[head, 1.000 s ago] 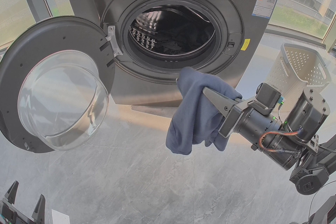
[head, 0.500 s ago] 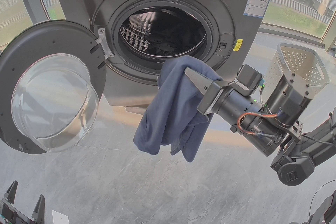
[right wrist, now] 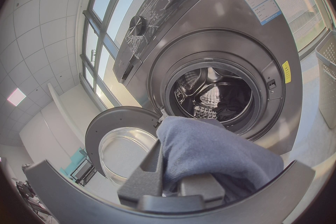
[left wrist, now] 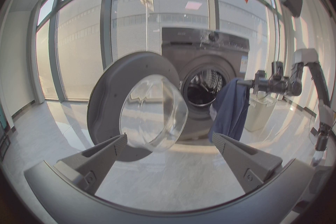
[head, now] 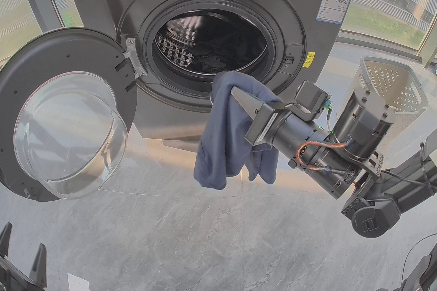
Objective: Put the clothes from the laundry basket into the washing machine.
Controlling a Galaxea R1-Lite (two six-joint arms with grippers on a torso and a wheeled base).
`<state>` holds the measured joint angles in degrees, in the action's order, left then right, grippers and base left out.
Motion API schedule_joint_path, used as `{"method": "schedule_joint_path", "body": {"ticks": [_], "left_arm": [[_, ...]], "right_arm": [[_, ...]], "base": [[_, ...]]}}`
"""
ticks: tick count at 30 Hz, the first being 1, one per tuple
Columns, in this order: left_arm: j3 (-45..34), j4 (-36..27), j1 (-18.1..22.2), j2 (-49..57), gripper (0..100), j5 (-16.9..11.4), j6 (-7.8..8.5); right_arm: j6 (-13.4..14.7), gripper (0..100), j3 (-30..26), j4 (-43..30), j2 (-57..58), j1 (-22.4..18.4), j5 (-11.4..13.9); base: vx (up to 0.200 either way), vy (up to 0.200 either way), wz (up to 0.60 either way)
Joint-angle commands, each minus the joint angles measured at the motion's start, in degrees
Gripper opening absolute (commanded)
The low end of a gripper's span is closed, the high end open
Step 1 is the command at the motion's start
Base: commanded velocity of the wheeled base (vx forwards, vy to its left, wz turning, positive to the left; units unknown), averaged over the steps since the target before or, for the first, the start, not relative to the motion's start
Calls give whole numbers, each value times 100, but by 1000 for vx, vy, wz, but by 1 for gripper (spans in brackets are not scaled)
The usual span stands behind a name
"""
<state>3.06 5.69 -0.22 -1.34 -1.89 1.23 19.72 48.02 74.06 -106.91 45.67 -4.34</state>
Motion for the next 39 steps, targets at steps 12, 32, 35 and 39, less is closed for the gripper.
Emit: {"method": "schedule_joint_path", "body": {"ticks": [12,32,35,39], "left_arm": [[344,1540,-725,-4076,100,-2052,-97],[986,4766,-1797,-8681,100,-2026,-202],[1144,5284,-1797,-9156,100,-2017,-290],[1215,5856,-1789,-9674,100,-2087,-440]], "right_arm": [[-223,0,753,-102,-612,-84,-559],[-162,0,911,-93,-357,13,-454],[-162,0,1060,-120,-357,39,-445],[-162,0,1157,-120,-348,56,-445]], "base": [[0,0,0],[0,0,0],[0,0,0],[0,0,0]]}}
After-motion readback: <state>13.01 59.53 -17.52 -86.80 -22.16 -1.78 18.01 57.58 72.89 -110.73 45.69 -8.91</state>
